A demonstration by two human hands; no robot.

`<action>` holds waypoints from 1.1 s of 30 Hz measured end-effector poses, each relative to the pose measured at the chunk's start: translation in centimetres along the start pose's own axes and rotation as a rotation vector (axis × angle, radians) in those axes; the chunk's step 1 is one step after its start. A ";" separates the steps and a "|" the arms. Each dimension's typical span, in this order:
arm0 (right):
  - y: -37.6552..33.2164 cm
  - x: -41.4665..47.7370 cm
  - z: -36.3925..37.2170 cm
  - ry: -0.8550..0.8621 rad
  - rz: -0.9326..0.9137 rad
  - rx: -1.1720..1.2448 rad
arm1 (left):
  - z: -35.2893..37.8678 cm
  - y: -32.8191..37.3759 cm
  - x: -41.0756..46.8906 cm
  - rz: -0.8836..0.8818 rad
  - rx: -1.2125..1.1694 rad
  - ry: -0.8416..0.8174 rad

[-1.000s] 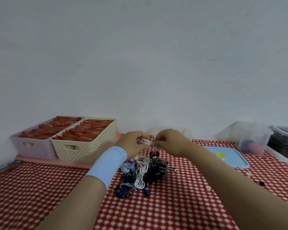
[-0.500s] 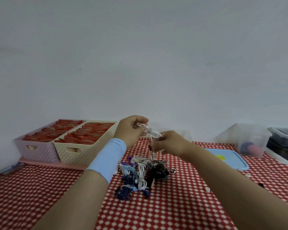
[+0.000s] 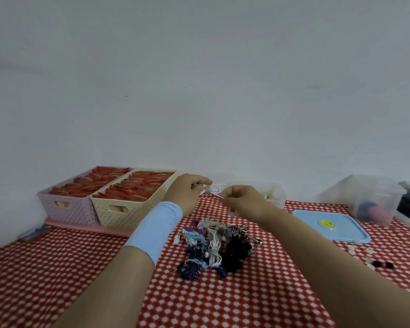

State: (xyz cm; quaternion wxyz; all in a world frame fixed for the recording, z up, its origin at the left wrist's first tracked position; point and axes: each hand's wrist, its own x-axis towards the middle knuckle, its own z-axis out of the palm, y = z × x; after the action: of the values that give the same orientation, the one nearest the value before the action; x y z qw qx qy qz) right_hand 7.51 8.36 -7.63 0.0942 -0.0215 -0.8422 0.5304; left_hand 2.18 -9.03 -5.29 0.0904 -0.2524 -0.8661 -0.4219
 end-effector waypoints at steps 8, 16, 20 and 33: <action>-0.5 0.0 -0.5 0.019 0.049 -0.036 | 0.5 0.2 -0.2 -0.049 -0.170 0.063; 1.7 -4.3 -8.8 -0.001 0.183 -0.164 | 4.8 2.9 -1.6 -0.051 -0.187 -0.147; 4.2 -7.0 -12.0 0.008 0.232 -0.327 | 9.3 5.5 -2.5 0.035 -0.059 -0.259; 7.5 -10.0 -14.0 -0.017 0.200 -0.363 | 12.8 6.5 -3.7 0.048 0.430 -0.470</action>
State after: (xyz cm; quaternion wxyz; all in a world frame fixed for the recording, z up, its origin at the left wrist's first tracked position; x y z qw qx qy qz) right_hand 19.39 22.74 -9.81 0.0287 -0.1173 -0.9185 0.3766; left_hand 9.42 2.93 -10.29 -0.0510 -0.3386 -0.9263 -0.1569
